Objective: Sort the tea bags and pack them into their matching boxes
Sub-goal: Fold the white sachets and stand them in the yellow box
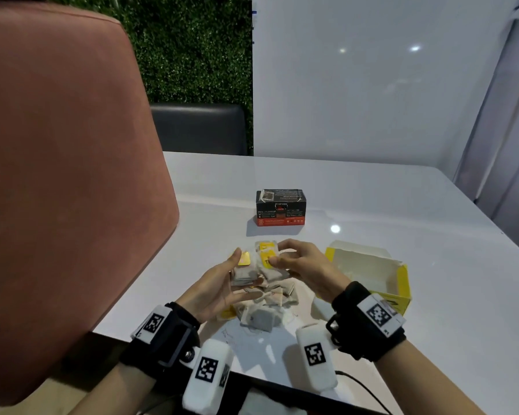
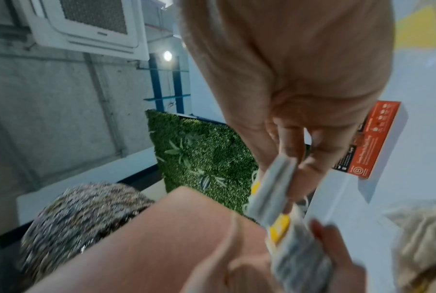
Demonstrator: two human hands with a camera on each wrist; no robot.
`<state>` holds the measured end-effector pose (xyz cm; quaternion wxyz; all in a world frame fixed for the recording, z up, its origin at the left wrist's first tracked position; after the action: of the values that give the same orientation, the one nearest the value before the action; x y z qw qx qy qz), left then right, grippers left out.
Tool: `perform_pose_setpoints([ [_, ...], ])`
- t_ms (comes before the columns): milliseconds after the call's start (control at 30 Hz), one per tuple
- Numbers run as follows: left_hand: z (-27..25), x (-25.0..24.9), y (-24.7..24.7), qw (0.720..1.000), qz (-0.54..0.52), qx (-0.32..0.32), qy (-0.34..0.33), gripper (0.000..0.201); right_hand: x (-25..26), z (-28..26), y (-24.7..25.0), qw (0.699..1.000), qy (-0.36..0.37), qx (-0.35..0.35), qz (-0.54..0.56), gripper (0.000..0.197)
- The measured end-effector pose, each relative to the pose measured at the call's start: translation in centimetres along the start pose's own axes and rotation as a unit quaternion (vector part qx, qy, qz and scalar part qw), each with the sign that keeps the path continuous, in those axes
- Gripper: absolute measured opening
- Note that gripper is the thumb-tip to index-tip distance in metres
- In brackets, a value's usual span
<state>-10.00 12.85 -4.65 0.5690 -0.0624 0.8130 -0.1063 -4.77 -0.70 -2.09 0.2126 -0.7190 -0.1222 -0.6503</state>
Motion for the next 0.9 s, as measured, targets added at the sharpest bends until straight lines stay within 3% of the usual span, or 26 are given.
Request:
perform_pose_setpoints([
  [133, -0.2, -0.7, -2.1, 0.998, -0.012, 0.046, -0.028, 0.053, -0.1, 0.3, -1.4, 0.997, 0.066, -0.014, -0.038, 0.01],
  [267, -0.1, -0.9, -2.2, 0.999, -0.023, 0.026, -0.03, 0.049, 0.4, 0.7, -1.6, 0.99, 0.094, -0.053, -0.087, 0.012],
  [367, 0.1, -0.7, -2.0, 0.999, -0.031, 0.01, -0.025, 0.041, 0.9, 0.6, -1.6, 0.969, 0.118, -0.111, -0.188, 0.017],
  [467, 0.3, -0.4, -1.6, 0.997, -0.07, -0.007, -0.017, 0.035, 0.8, 0.0, -2.2, 0.953, 0.114, -0.112, -0.257, 0.027],
  [600, 0.6, 0.0, -1.0, 0.992, -0.123, -0.026, 0.0, 0.032, 0.3, -0.8, -1.7, 0.981, 0.052, -0.084, -0.168, 0.035],
  [900, 0.7, 0.0, -1.2, 0.987, -0.159, -0.027, 0.001, 0.035, 0.2, 0.0, -1.4, 0.984, 0.041, -0.069, -0.157, 0.025],
])
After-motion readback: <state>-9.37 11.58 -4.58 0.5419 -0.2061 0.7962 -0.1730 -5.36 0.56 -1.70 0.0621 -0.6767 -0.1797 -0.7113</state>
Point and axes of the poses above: each hand's wrist, its own z-axis towards the middle knuckle, its own y-axis out of the back of the hand, x = y × z, the point moved 7 cm from there along z, towards the middle knuckle, and after that the axes turned 9 degrees about z, right-handed, at the moved point
